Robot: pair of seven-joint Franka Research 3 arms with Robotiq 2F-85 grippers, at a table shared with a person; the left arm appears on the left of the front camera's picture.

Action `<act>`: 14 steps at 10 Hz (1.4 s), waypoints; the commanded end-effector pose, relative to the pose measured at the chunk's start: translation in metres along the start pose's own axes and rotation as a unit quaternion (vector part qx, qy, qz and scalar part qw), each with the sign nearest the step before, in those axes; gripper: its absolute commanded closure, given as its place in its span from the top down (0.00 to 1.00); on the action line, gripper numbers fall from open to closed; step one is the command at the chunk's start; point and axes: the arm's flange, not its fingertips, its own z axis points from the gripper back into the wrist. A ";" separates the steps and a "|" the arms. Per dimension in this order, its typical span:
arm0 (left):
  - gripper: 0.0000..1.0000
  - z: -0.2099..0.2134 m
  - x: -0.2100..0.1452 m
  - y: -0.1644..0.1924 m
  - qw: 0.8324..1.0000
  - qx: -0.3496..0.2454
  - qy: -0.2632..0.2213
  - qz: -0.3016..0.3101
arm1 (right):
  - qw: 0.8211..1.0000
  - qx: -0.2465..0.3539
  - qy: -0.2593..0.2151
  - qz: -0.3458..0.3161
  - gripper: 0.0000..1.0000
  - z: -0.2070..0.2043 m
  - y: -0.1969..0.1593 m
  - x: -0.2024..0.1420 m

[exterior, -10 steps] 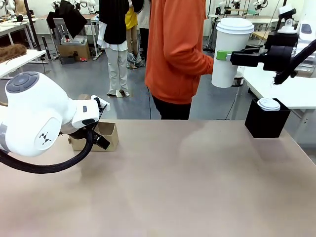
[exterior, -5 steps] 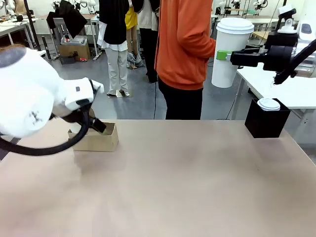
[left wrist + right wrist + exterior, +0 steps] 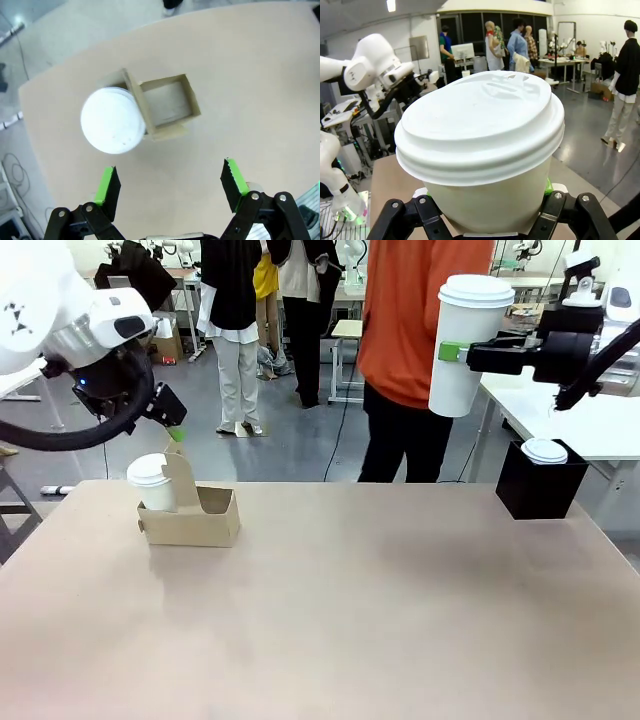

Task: Pour a drink into a cup and package it in a carrier.
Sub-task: Position the Cup Carrier in the center of the table.

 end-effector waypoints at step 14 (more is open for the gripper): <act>0.00 -0.081 0.059 0.024 0.993 0.042 0.074 0.083 | 1.000 0.002 -0.005 0.000 0.80 -0.003 -0.001 0.005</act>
